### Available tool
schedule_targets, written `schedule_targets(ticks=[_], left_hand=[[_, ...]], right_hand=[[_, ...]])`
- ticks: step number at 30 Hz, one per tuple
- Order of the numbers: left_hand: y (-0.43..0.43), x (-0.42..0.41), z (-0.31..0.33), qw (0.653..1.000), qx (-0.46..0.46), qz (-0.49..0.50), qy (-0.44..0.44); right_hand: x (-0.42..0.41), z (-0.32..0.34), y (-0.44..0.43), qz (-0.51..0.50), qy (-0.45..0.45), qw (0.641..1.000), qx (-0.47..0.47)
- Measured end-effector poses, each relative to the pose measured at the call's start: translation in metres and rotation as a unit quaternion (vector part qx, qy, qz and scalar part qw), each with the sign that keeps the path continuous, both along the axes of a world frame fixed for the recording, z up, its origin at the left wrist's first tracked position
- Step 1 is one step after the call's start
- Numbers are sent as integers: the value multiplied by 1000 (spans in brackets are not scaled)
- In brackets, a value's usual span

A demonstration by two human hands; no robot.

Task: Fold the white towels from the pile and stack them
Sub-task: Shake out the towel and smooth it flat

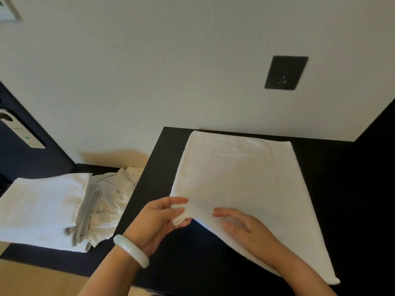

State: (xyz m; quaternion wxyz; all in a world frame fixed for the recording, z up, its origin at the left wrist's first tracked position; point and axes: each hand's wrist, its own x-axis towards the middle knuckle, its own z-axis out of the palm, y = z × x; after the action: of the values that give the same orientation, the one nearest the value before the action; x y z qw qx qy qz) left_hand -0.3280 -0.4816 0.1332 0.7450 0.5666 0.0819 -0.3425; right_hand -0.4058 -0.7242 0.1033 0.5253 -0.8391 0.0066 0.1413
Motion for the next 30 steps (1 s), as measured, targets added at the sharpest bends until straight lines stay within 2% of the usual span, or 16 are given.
schedule_targets(ticks=[2,4,5,7,9,10,11,13,14,16,19,21,23,25,27,30], left_hand=[[-12,10,6,999,-43,20,14],[-23,19,13,996,-84,28,25],[-28,25,16,994,-100,34,27],[-35,37,20,994,-100,45,5],[-40,49,21,997,-31,46,-58],[-43,55,20,993,40,39,-105],[-45,62,18,979,127,32,-158],[-48,80,15,926,267,25,-264],[-49,92,15,906,295,20,-302],[-52,117,15,894,293,4,-340],[-64,159,15,907,269,17,-324],[-76,189,6,904,283,24,-320],[-89,216,-9,881,341,7,-329],[-101,235,-25,853,398,-29,-336],[-110,249,-39,822,447,-71,-346],[-118,256,-54,793,490,-96,-350]], right_hand=[[-2,14,-1,29,39,998,-28],[-6,16,-6,40,53,987,-144],[-8,13,-11,31,47,979,-197],[-10,9,-29,-8,59,968,-245],[-9,14,-59,-42,111,962,-244],[-7,19,-75,-53,133,960,-241],[-4,26,-92,-60,141,958,-244],[8,40,-124,-56,140,954,-260],[17,48,-137,-54,145,954,-258],[38,65,-161,-73,148,962,-218],[81,82,-185,-154,86,975,-134],[116,78,-193,-214,23,967,-140],[149,62,-197,-239,-13,948,-211],[175,43,-197,-209,8,915,-345],[191,20,-195,-146,27,857,-494],[197,-12,-183,-133,18,771,-623]])
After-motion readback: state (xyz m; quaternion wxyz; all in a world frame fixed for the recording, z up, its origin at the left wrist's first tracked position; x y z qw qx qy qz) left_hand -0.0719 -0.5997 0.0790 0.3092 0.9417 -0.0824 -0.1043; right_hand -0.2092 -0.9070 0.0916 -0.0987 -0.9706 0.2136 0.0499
